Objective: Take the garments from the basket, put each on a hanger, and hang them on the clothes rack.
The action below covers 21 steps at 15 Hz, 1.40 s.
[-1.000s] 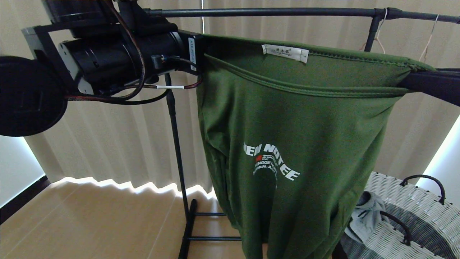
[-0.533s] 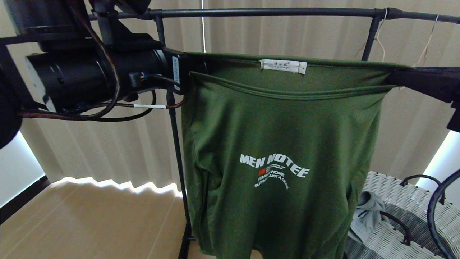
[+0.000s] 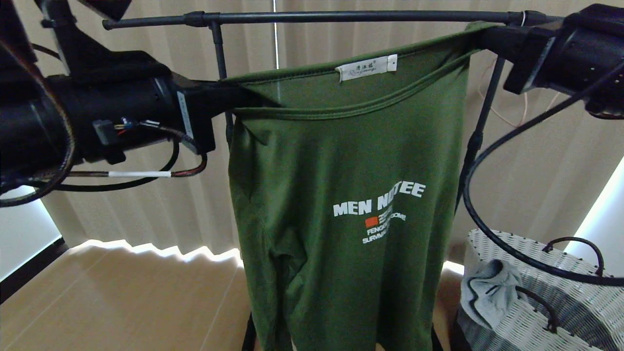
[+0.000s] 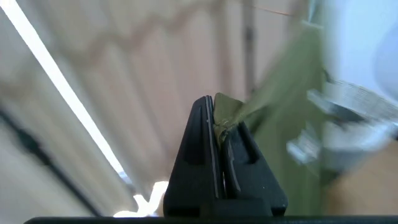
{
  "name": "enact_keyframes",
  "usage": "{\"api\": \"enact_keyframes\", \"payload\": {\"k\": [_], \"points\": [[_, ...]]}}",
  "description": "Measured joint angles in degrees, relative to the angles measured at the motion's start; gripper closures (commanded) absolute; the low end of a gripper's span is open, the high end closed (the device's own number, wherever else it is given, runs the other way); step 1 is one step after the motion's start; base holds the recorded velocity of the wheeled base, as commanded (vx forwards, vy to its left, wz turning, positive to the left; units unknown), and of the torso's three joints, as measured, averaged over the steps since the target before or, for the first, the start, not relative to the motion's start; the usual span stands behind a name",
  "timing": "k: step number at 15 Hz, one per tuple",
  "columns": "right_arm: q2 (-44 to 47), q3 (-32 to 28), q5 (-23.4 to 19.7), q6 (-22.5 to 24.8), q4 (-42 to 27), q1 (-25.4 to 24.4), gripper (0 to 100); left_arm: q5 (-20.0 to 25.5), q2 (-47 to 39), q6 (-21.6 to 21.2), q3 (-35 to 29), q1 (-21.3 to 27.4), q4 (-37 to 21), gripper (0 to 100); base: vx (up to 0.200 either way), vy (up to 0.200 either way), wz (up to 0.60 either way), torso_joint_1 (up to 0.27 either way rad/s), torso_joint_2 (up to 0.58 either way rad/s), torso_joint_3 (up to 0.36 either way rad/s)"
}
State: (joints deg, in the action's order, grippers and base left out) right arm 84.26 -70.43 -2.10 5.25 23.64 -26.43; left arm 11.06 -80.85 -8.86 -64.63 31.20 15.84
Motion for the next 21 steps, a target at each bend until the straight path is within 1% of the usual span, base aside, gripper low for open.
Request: {"api": "enact_keyframes", "payload": {"k": [2,3,5,8,11,14,16,19,21], "points": [[4.2,-3.1,-0.3,-0.8,2.4,-0.1,100,4.9,2.7,-0.4,4.4,0.0,0.2,100,0.0,0.0,0.0,0.0,0.0,0.0],[5.8,-4.0,-0.4,-0.9,4.4,-0.1,100,6.4,3.8,-0.5,6.1,0.1,0.3,100,0.0,0.0,0.0,0.0,0.0,0.0],[8.0,-4.8,-0.4,-0.9,6.2,-0.1,100,6.7,5.0,-0.5,7.5,0.2,0.4,100,0.0,0.0,0.0,0.0,0.0,0.0],[9.2,-4.8,-0.2,-0.9,6.4,-0.1,100,6.7,6.0,-0.5,8.0,0.9,0.4,100,0.0,0.0,0.0,0.0,0.0,0.0],[8.5,-4.4,0.1,-0.7,5.4,0.0,100,6.5,6.0,-0.5,7.2,0.8,0.4,100,0.0,0.0,0.0,0.0,0.0,0.0],[5.3,-4.3,0.2,-0.5,1.8,0.0,100,6.4,5.6,-0.5,5.6,0.4,0.4,100,0.0,0.0,0.0,0.0,0.0,0.0],[2.1,-3.8,0.2,-0.5,-1.1,0.0,100,5.6,4.7,-0.5,3.0,0.3,0.3,100,0.0,0.0,0.0,0.0,0.0,0.0],[-3.6,0.5,0.2,-0.5,-3.8,0.0,100,1.8,2.7,-0.4,0.4,-0.3,0.1,100,0.0,0.0,0.0,0.0,0.0,0.0],[-7.4,6.0,0.0,0.9,-4.1,-0.3,100,-1.3,1.2,-0.1,-0.5,-0.4,0.1,100,0.0,0.0,0.0,0.0,0.0,0.0]]}}
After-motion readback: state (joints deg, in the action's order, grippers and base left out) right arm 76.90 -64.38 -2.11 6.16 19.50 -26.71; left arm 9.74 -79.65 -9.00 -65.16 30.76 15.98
